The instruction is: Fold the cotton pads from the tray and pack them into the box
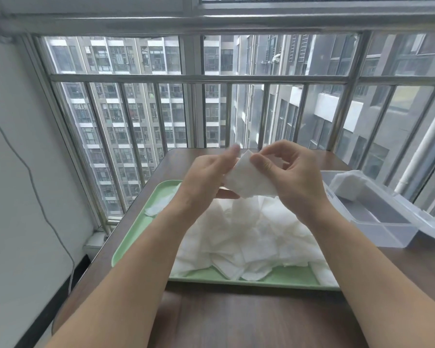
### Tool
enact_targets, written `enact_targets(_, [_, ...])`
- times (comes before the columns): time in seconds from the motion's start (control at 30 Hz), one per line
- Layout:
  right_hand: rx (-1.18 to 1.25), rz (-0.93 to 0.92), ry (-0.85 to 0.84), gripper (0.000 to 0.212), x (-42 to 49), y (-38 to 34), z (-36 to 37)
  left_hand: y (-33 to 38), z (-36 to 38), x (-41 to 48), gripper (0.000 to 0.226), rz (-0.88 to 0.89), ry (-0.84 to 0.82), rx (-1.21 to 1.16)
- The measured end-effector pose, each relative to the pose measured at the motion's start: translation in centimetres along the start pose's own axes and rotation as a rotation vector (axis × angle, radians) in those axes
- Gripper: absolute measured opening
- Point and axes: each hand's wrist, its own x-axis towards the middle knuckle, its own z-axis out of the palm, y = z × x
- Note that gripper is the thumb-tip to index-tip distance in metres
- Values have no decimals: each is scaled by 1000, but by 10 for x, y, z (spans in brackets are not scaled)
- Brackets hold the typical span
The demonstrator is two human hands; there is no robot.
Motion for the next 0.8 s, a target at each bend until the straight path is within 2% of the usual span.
enact_targets(0.1, [-63, 0, 44, 23, 0, 3, 0, -7, 0, 0, 12, 82, -37, 94])
enact_targets(0.13, [-59, 24, 61, 27, 0, 2, -1, -10, 0, 0, 9, 90, -35, 81])
enact_targets(0.23, [82, 148, 65, 31, 1, 0, -4, -13, -3, 3, 15, 65, 23, -12])
enact_targets(0.37, [374, 307, 51, 24, 5, 0, -10, -12, -5, 5, 14, 42, 185, -69])
enact_targets(0.47, [497, 383, 98, 14, 9, 0, -15, -10, -8, 8, 13, 0, 322, -130])
enact_targets(0.57, [641, 411, 114, 17, 11, -2, -19, -5, -8, 9, 18, -53, 380, -190])
enact_targets(0.67, [743, 410, -10, 24, 9, -5, -20, -6, -6, 9, 19, -58, 362, -179])
enact_targets(0.8, [670, 392, -208, 19, 3, -8, -14, -11, -1, 6, 9, -5, 261, -109])
